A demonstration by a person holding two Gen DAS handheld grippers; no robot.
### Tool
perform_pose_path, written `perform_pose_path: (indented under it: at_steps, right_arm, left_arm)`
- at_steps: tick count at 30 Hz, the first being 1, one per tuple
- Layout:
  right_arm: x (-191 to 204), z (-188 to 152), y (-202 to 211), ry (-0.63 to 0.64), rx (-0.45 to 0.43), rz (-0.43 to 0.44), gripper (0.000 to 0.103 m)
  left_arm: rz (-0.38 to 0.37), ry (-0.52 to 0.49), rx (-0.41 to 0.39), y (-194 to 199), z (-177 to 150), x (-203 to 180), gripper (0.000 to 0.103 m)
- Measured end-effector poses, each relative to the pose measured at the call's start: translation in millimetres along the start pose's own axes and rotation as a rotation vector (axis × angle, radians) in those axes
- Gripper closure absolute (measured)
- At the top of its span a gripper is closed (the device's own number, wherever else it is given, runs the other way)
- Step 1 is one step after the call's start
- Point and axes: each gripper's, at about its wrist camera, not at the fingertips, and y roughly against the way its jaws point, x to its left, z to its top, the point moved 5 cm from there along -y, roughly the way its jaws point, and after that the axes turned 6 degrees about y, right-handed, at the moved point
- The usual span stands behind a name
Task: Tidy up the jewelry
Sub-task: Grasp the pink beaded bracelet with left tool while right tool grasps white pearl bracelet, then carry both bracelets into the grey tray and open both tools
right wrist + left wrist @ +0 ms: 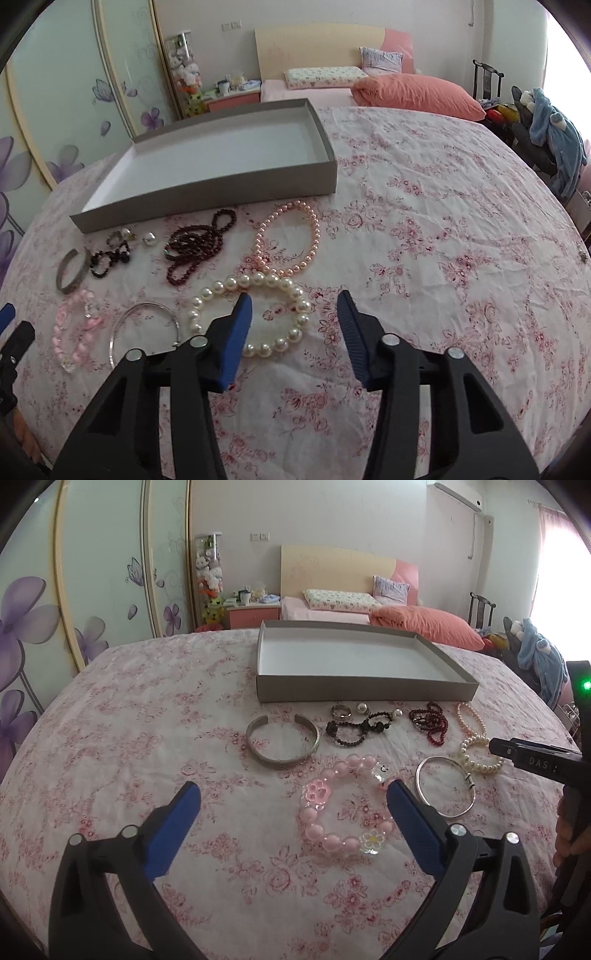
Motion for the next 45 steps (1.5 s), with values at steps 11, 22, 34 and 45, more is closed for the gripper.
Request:
perform_pose_path:
  at_steps: [11,22,34,45]
  right_arm:
    - [-1.5,-8.5,2.7,0.017,0.018,-0.027,0.091]
    - [-9.2,-6.4,-0.9,0.016,-0.001,-0.037,0.091]
    - [-13.1,-7.7,1.9,-0.004,-0.016,0.005,0.092]
    - [-3.2,8.3,36.7,-0.01,-0.156,0.108,0.092]
  left_arm:
    - [-0.012,-0.004,0.111,-24.3,-2.9,-1.7,0.031]
    - [-0.003,-0.069,0.176,-49.5,-1.7,-12.0,0.052]
    - [-0.033,-0.054,0.161,-48.2,2.8,-11.1,0.079]
    - [-0.084,-0.024,0.059,-15.0,20.1,-8.2,0.079]
